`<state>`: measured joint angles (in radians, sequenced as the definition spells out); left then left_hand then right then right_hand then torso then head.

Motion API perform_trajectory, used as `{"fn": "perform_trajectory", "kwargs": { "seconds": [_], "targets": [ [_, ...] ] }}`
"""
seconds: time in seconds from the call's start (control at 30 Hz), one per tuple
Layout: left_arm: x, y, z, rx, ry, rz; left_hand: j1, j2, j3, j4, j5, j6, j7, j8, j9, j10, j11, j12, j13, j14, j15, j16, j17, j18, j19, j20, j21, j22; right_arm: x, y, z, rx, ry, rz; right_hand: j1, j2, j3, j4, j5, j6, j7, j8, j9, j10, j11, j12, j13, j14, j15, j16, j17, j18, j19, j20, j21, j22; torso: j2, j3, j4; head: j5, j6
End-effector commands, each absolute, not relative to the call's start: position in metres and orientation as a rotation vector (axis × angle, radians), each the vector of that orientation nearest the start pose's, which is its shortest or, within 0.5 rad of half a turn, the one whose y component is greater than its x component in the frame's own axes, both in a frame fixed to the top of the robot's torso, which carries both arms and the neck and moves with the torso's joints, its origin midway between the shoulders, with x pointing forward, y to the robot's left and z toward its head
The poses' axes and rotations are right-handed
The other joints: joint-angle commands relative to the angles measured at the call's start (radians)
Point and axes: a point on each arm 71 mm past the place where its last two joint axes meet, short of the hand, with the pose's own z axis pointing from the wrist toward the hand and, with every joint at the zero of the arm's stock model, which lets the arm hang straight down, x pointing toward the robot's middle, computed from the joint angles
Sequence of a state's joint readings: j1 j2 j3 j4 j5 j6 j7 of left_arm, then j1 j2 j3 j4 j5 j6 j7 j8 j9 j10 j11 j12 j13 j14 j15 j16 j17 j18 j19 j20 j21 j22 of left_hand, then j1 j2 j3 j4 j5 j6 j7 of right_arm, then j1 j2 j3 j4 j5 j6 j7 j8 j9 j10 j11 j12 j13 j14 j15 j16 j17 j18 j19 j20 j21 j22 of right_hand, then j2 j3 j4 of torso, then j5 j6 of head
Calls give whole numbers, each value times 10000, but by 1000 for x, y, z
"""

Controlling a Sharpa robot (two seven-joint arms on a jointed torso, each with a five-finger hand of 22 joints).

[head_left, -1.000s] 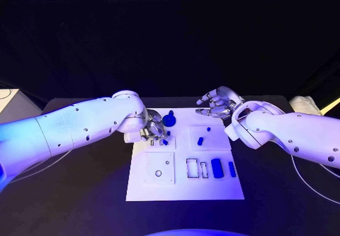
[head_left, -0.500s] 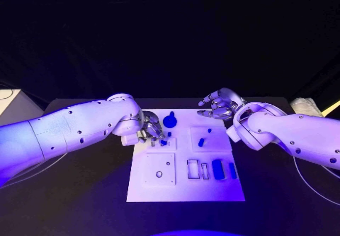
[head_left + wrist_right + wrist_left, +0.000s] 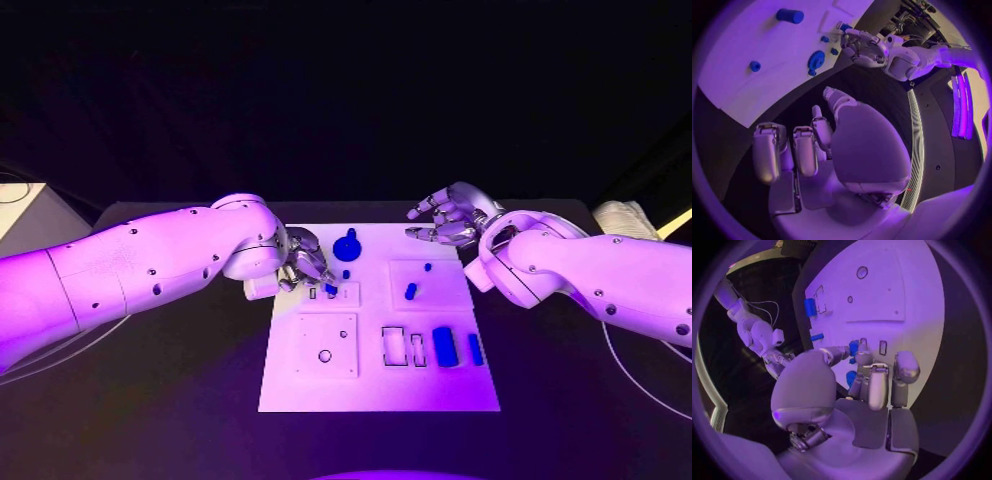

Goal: Assemble the parts on the task board

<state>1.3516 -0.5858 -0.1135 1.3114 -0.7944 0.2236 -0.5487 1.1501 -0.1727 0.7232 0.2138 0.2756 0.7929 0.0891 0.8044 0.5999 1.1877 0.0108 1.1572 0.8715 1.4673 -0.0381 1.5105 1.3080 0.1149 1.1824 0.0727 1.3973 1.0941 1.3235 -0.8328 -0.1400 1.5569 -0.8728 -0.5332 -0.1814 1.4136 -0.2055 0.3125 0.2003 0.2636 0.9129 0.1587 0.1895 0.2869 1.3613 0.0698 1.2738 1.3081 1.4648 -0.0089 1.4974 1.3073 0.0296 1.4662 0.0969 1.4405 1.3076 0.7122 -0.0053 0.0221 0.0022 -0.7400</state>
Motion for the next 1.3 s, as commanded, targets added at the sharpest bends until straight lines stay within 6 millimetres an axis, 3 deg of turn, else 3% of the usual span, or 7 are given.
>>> {"fn": "perform_trajectory", "kwargs": {
  "seconds": [0.03,0.1,0.27,0.43,0.5,1.3],
  "targets": [
    [519,140,-193,-2573,24069,-5641,-184,-57,1863,-1837,365,153,-85,82,996,189,-42,129,176,509,-103,60,1116,-120,144,-15,67,121,494,-205,-163,4706,16720,7915,-45,-45,50,3,40,-90,11,67,-12,-49,21,-58,165,683,55,-59,1221,58,323,40,-49,1717,12,8,1,25,17],
    [518,140,-193,-2475,23943,-5584,-324,-161,1911,-1935,869,272,-142,138,1052,374,-107,239,343,595,-161,130,1313,-159,320,-70,157,312,494,-206,-163,4710,16721,7908,-61,-44,59,15,48,-92,12,70,-12,-48,22,-57,165,684,56,-59,1223,54,331,41,-35,1727,25,3,-11,37,21],
    [519,139,-192,-2155,23568,-5298,-523,-294,1904,-2050,1475,442,-238,188,1125,648,-195,374,570,704,-251,220,1575,-201,514,-159,250,510,494,-208,-163,4739,16710,7868,-86,-49,67,31,61,-93,12,75,-12,-44,23,-52,167,685,57,-57,1228,54,333,42,-35,1728,12,8,13,93,6],
    [519,138,-192,-1916,23338,-5123,-593,-313,1893,-2055,1599,507,-278,206,1150,738,-233,399,608,740,-285,251,1665,-227,622,-187,294,626,493,-209,-163,4750,16688,7858,-86,-49,67,31,61,-93,12,75,-12,-44,23,-52,167,685,57,-57,1228,54,333,42,-35,1728,26,21,8,87,-10],
    [519,137,-192,-1722,23238,-5015,-603,-316,1894,-2058,1622,516,-285,208,1154,739,-239,387,588,742,-291,251,1665,-229,634,-192,298,637,493,-209,-163,4747,16687,7865,-101,-53,71,40,69,-94,12,78,-11,-45,23,-53,165,684,57,-62,1221,53,333,42,-36,1728,33,5,-2,86,-27],
    [510,130,-198,-506,23411,-4294,-678,-325,1892,-2067,1722,598,-338,238,1191,822,-289,372,559,761,-334,263,1707,-263,780,-228,356,790,492,-208,-164,4708,16773,7902,-136,-73,86,62,104,-97,9,87,-11,-47,22,-57,156,682,57,-68,1215,55,330,43,-46,1723,25,-6,-2,158,-148]
  ]
}}
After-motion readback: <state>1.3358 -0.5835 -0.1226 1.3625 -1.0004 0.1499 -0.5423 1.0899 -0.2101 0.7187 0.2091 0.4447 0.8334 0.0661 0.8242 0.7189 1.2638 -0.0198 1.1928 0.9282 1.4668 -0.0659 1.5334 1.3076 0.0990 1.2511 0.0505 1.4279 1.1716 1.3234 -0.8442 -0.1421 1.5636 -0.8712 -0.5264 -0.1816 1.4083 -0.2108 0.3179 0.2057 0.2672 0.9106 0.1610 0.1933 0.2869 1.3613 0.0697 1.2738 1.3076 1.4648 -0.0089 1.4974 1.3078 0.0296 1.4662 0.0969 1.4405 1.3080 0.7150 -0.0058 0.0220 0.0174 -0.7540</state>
